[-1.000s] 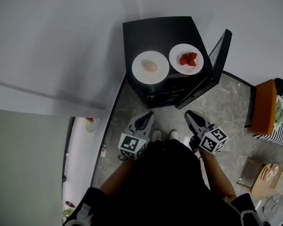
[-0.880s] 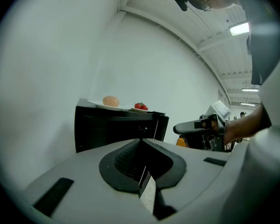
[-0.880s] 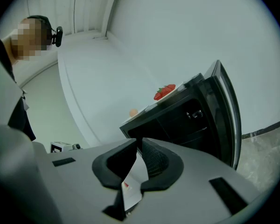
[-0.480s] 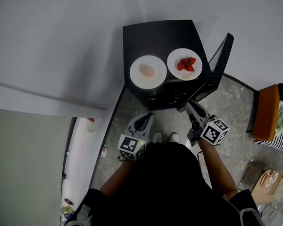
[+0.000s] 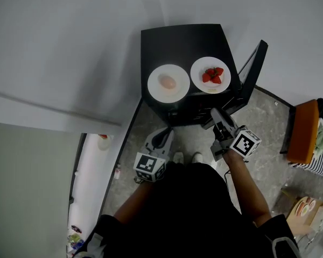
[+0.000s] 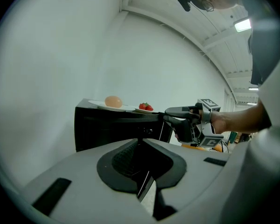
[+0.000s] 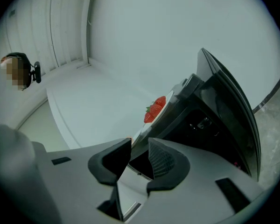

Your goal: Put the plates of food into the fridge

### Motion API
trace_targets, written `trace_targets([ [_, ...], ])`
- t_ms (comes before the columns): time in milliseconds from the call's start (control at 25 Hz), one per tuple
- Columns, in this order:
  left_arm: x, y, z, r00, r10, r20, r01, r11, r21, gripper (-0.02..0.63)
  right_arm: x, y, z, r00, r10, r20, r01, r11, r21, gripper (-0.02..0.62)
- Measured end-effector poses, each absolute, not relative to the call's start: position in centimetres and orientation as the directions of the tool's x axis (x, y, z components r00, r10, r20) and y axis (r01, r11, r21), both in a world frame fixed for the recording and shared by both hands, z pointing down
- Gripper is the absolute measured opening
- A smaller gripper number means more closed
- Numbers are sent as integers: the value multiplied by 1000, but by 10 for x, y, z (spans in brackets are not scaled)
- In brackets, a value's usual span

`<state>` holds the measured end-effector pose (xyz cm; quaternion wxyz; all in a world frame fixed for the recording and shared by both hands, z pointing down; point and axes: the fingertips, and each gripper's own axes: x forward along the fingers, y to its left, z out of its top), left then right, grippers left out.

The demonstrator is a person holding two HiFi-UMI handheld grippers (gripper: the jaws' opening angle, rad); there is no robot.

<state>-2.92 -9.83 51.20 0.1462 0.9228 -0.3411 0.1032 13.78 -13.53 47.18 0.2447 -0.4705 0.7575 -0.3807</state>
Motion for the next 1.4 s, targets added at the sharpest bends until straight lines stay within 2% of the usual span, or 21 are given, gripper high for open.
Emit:
trace_targets([
  [760, -20, -113, 518, 759, -573, 308, -643, -736, 215, 24, 157, -182, 470, -366, -929, -51, -343, 185, -921, 106],
  [1040, -21, -114, 520, 762, -562, 323, -638, -736, 227, 25, 158, -189, 468, -332, -941, -62, -178, 127, -976, 106],
  [1400, -22, -113, 523, 759, -561, 332, -641, -732, 231, 25, 162, -199, 476, -302, -953, 6, -70, 15, -997, 98],
])
